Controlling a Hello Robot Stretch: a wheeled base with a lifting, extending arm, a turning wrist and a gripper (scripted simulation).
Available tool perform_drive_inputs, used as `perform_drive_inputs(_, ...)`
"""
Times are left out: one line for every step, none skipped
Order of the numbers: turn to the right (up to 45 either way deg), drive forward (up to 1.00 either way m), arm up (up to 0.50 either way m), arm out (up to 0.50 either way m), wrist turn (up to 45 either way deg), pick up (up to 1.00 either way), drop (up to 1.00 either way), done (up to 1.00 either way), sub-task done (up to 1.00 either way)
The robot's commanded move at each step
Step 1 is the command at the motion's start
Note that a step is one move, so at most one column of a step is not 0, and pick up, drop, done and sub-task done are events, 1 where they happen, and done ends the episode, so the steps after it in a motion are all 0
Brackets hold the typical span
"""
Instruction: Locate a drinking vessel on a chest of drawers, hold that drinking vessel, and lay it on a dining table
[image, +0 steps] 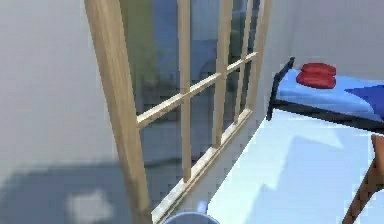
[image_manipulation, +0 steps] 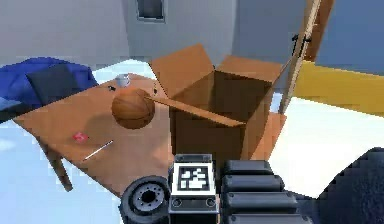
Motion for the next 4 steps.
perform_drive_inputs(30.0,0.0,0.0,0.0,0.0,0.0,0.0,0.0,0.0)
perform_drive_inputs(0.0,0.7,0.0,0.0,0.0,0.0,0.0,0.0,0.0)
perform_drive_inputs(45.0,0.0,0.0,0.0,0.0,0.0,0.0,0.0,0.0)
perform_drive_inputs(45.0,0.0,0.0,0.0,0.0,0.0,0.0,0.0,0.0)
